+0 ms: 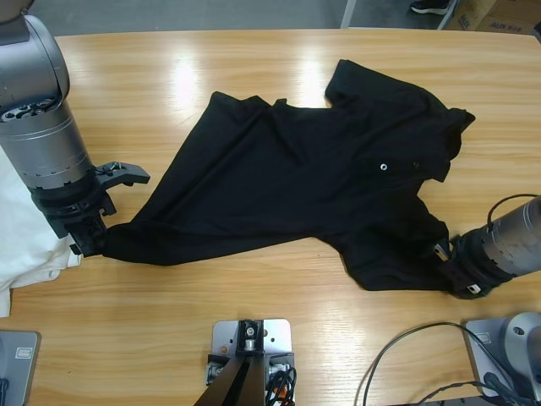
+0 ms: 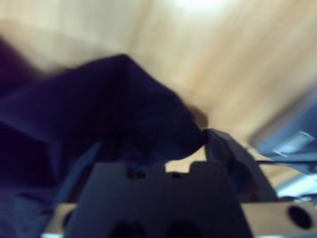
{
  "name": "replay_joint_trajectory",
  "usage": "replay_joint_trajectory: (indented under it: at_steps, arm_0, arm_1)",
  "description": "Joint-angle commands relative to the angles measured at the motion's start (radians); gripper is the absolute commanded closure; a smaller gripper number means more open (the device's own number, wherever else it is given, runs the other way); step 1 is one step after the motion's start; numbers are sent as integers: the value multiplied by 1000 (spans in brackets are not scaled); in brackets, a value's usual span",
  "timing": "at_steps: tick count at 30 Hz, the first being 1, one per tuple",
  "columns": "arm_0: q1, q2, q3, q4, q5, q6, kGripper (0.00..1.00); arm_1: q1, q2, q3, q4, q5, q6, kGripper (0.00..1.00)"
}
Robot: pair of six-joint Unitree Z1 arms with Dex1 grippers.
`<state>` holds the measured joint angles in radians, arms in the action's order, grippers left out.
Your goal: Fold clothes
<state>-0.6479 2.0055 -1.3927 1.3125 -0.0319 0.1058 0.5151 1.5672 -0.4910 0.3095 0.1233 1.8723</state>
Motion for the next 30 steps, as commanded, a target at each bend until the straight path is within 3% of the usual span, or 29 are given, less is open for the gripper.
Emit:
replay_joint_trajectory:
  at_steps: [1, 7, 11, 14, 15, 16, 17, 22, 30]
  arm_0:
    - [1, -38, 23, 5, -8, 7, 1000]
    - [1, -25, 18, -6, -5, 14, 1000]
    - [0, -29, 20, -9, -4, 25, 1000]
    - [-1, -34, 23, -7, -4, 35, 1000]
    - [-1, -32, 24, -7, -5, 35, 1000]
    - [0, -31, 23, -8, -5, 35, 1000]
    - [0, -31, 23, -7, -5, 35, 1000]
    - [-1, -28, 22, -6, -6, 34, 1000]
    - [-2, -22, 18, -7, -6, 31, 1000]
  arm_1:
    - [-16, -16, 50, 2, -24, -78, 1000]
    - [-60, -322, -92, 322, -46, -341, 1000]
    - [-60, -322, -104, 369, -59, -354, 1000]
    - [-55, -261, -108, 314, -92, -327, 990]
    - [-49, -255, -107, 300, -97, -317, 525]
    - [-49, -252, -105, 289, -97, -313, 202]
    - [-49, -244, -102, 278, -96, -312, 137]
    - [-25, -93, -16, 80, -34, -297, 119]
    - [39, -117, 24, 103, -14, -207, 128]
